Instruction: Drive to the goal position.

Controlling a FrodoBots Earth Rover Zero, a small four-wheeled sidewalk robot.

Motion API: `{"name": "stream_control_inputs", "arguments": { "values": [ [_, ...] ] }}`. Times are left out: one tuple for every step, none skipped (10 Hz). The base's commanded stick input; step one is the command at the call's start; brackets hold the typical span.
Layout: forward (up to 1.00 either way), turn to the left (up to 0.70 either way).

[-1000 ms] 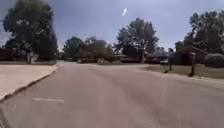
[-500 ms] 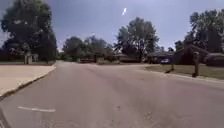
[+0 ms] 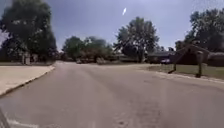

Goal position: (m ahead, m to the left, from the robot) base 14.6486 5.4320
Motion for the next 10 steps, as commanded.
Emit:
{"name": "stream_control_inputs", "arguments": {
  "values": [
    [0.70, 0.00],
    [0.70, -0.08],
    [0.70, -0.24],
    [0.70, -0.24],
    [0.70, -0.07],
    [0.70, 0.00],
    [0.70, 0.00],
    [0.70, 0.00],
    [0.70, 0.00],
    [0.70, 0.00]
  ]
}}
